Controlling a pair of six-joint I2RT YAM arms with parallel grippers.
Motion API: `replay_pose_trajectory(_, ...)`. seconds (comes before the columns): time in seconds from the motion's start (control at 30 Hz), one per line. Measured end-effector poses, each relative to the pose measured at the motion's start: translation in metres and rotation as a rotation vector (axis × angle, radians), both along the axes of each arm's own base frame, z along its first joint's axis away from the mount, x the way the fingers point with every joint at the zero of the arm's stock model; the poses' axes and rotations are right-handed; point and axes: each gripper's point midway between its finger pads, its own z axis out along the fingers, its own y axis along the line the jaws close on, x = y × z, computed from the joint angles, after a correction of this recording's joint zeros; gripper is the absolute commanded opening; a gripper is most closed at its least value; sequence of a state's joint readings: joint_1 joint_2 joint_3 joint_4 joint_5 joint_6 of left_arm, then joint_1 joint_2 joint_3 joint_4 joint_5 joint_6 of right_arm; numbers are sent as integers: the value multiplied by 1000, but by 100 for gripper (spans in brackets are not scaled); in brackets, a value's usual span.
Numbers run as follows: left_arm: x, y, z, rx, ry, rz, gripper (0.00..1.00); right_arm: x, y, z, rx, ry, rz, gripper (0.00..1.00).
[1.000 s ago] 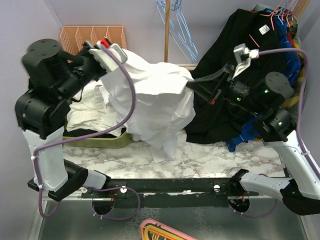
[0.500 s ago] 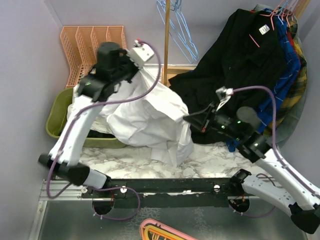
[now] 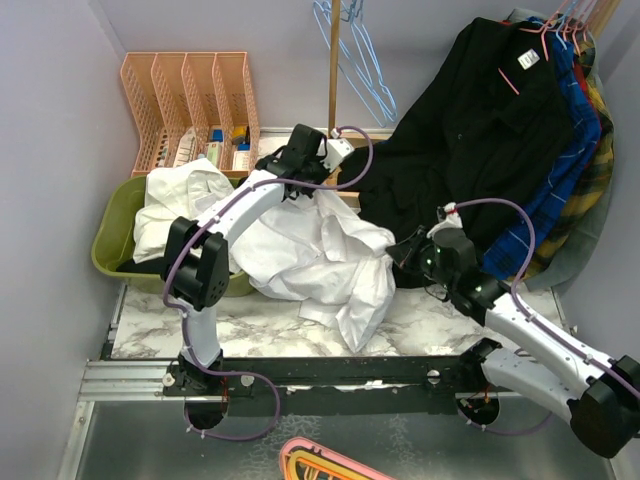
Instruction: Place the shirt on the hanger
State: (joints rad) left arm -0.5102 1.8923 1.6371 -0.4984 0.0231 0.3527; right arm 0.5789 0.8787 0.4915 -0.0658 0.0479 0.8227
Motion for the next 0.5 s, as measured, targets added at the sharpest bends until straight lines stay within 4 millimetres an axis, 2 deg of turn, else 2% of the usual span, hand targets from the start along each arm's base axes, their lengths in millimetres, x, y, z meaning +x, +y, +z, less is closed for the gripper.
replay_pose_trajectory(0.03, 4, -4, 4, -4, -14, 6, 0, 5, -6, -1, -17, 13, -37, 52)
replay_pose_trajectory(0.07, 7, -6, 7, -9, -27, 12, 0, 14, -21, -3, -56, 26, -120, 73)
replay_pose_trajectory(0.1, 11, -8, 11, -12, -42, 20, 0, 18, -27, -2, -77, 51, -151, 85)
replay_pose_trajectory(0.2, 17, -7, 18, -10, -68, 47, 0, 31, -54, 3, -165, 40, -243, 99)
replay_pose_trajectory(0.27, 18, -4, 16, 2, -68, 58, 0, 35, -66, 11, -224, 7, -264, 100)
replay_pose_trajectory(0.3, 18, -3, 13, 12, -59, 61, 7, 36, -68, 17, -241, -15, -259, 99)
replay_pose_trajectory(0.37, 18, -2, 9, 31, -37, 59, 34, 36, -68, 30, -264, -74, -228, 99)
replay_pose_trajectory(0.4, 19, -2, 8, 42, -21, 55, 67, 36, -65, 40, -272, -125, -190, 99)
replay_pose_trajectory(0.43, 18, -2, 6, 51, -1, 51, 94, 36, -61, 49, -274, -168, -155, 99)
replay_pose_trajectory(0.5, 16, -5, 10, 48, 30, 41, 99, 37, -50, 61, -275, -233, -81, 100)
